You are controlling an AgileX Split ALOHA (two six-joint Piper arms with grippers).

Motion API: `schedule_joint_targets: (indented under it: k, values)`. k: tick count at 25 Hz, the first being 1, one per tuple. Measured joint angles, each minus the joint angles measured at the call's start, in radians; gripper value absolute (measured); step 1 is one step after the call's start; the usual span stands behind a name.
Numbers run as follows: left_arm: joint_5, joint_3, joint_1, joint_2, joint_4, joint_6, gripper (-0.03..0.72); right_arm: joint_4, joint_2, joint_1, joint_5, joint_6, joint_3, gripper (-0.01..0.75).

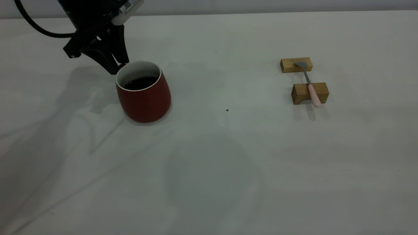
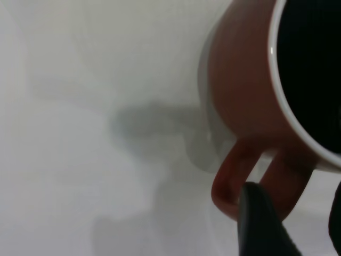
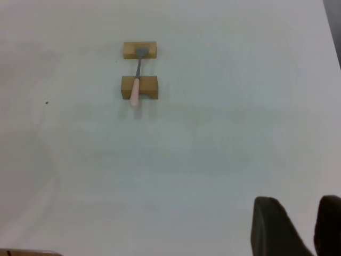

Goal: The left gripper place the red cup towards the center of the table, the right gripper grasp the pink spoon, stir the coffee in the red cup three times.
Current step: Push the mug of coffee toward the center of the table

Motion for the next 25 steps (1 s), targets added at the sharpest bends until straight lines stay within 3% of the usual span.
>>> schedule_joint_targets:
  k: [14, 21, 25]
  values:
    - [0.041, 0.0, -0.001, -0.026, 0.03, -0.154, 0.392, 0.0, 0.0, 0.0, 0.0, 0.0, 0.0, 0.237]
    - [0.224, 0.0, -0.001, -0.126, 0.129, -0.447, 0.392, 0.0, 0.0, 0.0, 0.0, 0.0, 0.0, 0.237]
    - [0.226, 0.015, -0.001, -0.109, 0.141, -0.574, 0.392, 0.0, 0.0, 0.0, 0.0, 0.0, 0.0, 0.237]
